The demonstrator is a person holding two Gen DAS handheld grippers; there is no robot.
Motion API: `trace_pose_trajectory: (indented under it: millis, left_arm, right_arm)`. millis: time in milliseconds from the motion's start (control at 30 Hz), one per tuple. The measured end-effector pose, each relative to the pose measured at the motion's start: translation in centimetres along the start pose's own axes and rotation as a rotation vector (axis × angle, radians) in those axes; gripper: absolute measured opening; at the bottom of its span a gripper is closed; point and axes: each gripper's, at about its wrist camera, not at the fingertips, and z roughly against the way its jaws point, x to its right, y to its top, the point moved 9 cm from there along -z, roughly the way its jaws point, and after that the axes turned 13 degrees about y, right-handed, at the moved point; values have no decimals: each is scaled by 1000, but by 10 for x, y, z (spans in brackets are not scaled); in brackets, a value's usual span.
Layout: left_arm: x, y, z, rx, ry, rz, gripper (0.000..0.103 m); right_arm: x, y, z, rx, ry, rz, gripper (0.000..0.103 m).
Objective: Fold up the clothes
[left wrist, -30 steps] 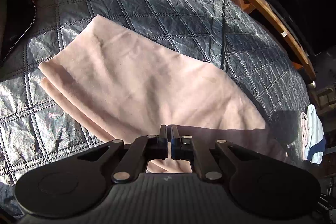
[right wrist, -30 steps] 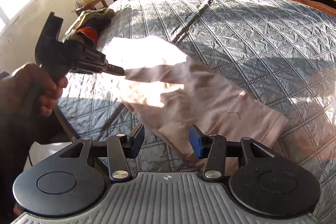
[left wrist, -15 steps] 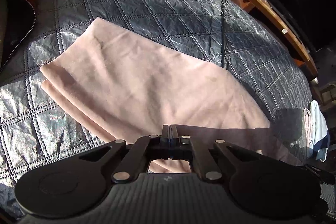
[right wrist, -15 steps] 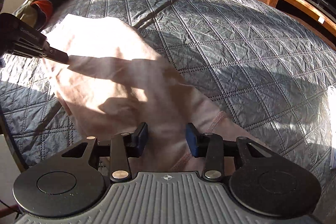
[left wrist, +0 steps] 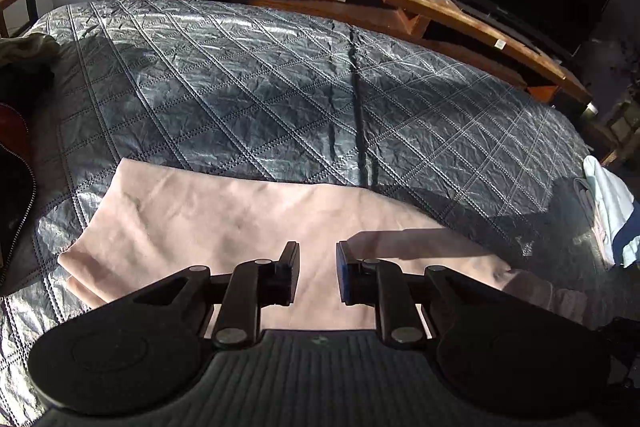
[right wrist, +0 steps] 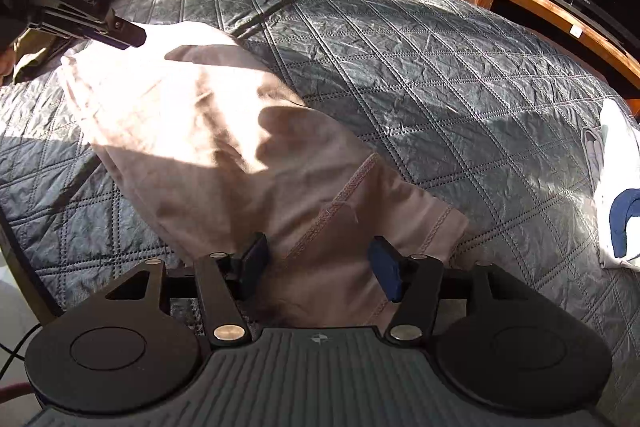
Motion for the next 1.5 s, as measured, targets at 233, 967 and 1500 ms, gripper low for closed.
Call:
trace_pose_trajectory:
  millis: [233, 967, 1500]
  left_arm:
    - [49, -11, -26, -40, -15, -201, 33]
    - [43, -3, 2, 87, 73, -293, 33]
    - [52, -46, -20, -34, 89, -410, 57]
  right_arm:
    - [-1, -1, 1, -1, 4, 3, 65]
    - [-1, -3, 3, -3, 24, -2, 70]
    - [73, -16, 52, 210, 203, -641, 72]
